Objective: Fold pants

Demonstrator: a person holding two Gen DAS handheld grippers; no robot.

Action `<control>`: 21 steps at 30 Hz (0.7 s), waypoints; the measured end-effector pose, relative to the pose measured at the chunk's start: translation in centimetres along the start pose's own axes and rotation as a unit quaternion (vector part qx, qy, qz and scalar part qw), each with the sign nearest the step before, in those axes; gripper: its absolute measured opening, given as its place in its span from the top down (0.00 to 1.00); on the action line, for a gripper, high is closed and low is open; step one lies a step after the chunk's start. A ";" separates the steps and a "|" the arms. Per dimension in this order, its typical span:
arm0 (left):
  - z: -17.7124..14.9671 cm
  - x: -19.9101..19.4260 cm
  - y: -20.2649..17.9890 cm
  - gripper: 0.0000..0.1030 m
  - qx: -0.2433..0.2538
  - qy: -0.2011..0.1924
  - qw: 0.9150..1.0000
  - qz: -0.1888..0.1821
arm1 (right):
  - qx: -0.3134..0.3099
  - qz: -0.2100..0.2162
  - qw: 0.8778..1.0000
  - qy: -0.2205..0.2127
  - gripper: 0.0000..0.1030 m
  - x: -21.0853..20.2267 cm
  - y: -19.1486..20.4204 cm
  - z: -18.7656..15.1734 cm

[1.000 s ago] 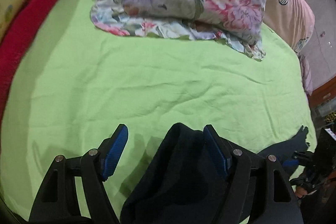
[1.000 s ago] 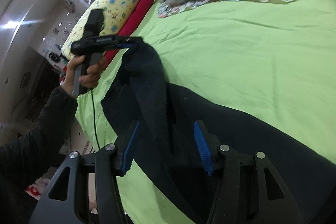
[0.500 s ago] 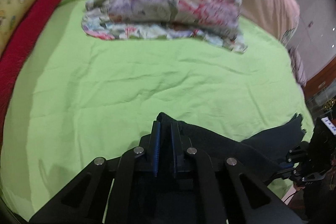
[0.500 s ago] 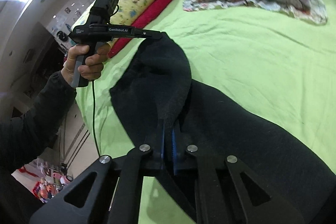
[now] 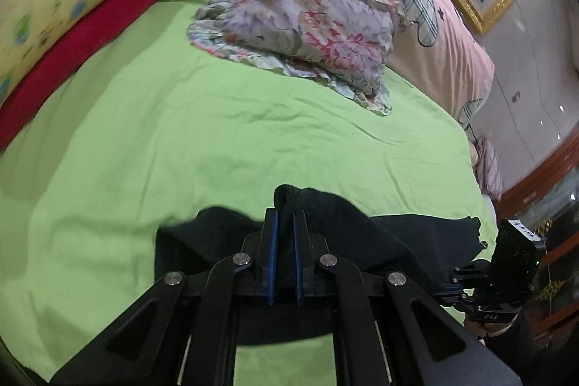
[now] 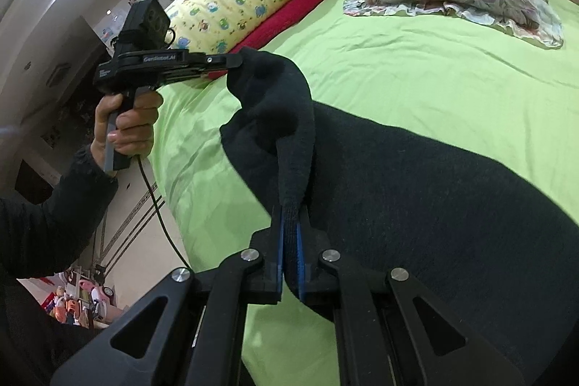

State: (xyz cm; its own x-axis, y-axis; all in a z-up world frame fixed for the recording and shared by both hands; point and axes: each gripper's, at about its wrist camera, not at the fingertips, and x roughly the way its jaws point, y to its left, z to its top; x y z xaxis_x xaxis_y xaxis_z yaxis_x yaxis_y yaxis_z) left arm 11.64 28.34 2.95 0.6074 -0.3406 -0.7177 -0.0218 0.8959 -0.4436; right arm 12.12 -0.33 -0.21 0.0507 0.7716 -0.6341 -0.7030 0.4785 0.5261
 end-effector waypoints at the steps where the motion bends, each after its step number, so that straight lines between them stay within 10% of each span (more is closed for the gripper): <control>1: -0.7 -0.3 0.2 0.94 -0.004 -0.004 1.000 0.001 | -0.002 0.000 1.000 0.000 0.94 0.1 0.2 -0.2; 21: -10.1 -0.2 6.8 0.94 -0.155 -0.023 0.988 0.011 | 0.034 -0.027 0.999 0.018 0.83 3.8 -0.1 -2.3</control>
State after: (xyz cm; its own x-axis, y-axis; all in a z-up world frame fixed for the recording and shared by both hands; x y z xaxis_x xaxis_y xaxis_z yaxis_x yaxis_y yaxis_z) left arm 3.33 31.63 -5.30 0.6390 -0.3033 -0.7069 -0.2730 0.7697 -0.5771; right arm 10.72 1.64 -3.98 0.0610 0.7287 -0.6821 -0.6508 0.5471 0.5264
